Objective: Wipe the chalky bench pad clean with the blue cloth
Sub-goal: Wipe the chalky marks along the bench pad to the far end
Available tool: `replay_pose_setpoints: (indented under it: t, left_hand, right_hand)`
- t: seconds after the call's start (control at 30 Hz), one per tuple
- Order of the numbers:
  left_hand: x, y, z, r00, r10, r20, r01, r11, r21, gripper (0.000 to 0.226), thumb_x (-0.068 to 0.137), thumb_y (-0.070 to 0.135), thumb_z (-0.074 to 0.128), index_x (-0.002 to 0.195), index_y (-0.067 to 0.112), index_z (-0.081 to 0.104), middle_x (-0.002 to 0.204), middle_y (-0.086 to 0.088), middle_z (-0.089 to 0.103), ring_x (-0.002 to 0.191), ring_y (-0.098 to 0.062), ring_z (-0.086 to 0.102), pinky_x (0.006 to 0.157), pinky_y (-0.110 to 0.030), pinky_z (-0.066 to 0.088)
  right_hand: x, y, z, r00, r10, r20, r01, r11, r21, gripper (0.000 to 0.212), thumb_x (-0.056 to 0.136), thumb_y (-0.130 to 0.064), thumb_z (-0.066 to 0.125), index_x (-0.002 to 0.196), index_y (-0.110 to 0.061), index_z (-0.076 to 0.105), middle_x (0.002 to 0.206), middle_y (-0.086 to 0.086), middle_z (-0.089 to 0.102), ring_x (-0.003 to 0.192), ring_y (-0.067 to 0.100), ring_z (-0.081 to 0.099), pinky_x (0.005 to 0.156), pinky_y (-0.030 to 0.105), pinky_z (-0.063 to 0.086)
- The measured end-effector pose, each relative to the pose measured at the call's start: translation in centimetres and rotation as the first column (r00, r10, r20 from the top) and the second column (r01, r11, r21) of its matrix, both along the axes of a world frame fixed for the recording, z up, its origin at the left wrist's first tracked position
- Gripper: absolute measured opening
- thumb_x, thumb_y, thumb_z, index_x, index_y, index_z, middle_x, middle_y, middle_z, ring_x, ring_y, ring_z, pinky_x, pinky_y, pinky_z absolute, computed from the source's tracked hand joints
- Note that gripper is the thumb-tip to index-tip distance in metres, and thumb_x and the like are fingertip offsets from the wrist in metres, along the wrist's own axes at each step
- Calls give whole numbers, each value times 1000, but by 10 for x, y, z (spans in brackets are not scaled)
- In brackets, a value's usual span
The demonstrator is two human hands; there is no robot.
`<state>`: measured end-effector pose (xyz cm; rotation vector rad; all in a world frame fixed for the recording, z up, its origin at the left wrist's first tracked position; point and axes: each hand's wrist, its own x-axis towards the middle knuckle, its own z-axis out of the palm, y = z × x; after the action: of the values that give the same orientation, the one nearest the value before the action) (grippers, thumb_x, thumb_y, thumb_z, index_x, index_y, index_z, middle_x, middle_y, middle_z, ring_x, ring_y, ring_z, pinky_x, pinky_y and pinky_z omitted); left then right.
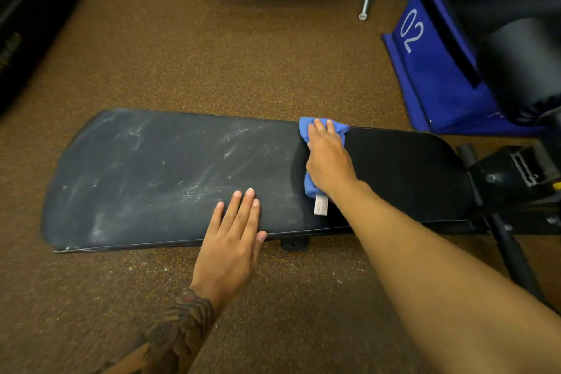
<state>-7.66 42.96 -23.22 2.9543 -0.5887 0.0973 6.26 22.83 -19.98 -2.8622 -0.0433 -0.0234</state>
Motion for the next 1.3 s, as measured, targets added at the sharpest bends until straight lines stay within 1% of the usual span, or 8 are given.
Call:
replay_pose_setpoints:
  t: [0.17,0.3,0.5,0.6,0.97,1.07,1.17,1.3]
  left_hand:
    - [0,0,-1,1000,5,4,-5,1000,14,53,102,34,25,144,2,34,153,-15,30,143,-31,26,115,-49,18]
    - [0,1,-2,1000,9,-21,-9,1000,5,54,104,37,19,145,4,30,154,-15,30,144,-29,22,116,-47,15]
    - [0,2,-1,1000,8,-29,-8,1000,4,54,103,37,21,147,6,26,155,-13,28,145,-27,19,118,-45,12]
    - [0,1,-2,999,15,-31,-15,1000,-1,54,103,37,21,147,6,26,155,-13,26,146,-27,18,118,-45,11]
    - [0,1,-2,999,7,-37,-8,1000,-22,53,102,34,26,146,4,30,155,-14,29,146,-29,20,118,-47,13]
    - [0,1,-1,999,7,-41,-8,1000,-24,53,102,34,26,146,4,31,154,-14,29,145,-30,21,118,-47,13]
    - [-1,1,0,999,10,-45,-11,1000,-20,53,103,35,24,147,6,28,155,-13,28,146,-29,19,118,-46,12]
    - [-2,1,0,999,19,-50,-19,1000,1,53,103,37,22,147,7,26,156,-13,26,146,-28,19,118,-45,11]
  right_hand:
    - [-26,9,-3,998,64,-3,-64,998,14,53,93,-4,41,144,-5,27,155,10,21,144,28,8,116,41,17]
    - [-93,-8,1,988,156,14,-156,988,-18,47,95,-22,37,139,-8,39,148,9,37,139,32,27,109,48,31]
    - [0,-13,-3,999,37,-35,-38,999,-25,53,92,-7,41,143,-9,29,153,6,25,142,35,11,114,48,13]
    - [48,-4,0,999,-2,-37,3,1000,21,42,91,-5,40,133,-7,39,147,7,33,140,35,15,111,46,16]
    - [-95,-13,-10,982,151,110,-167,973,158,60,76,18,46,135,3,42,143,18,41,136,39,28,108,57,27]
    - [-66,-20,-7,992,101,72,-109,989,105,60,73,11,42,132,-1,46,140,14,46,136,38,31,108,58,28]
    - [-12,-17,-3,1000,-13,5,13,999,45,61,83,5,42,141,-9,34,151,6,31,143,31,14,113,51,14]
    - [26,-4,0,999,-42,-34,44,998,55,56,86,4,40,140,-9,33,152,3,28,143,31,9,114,49,12]
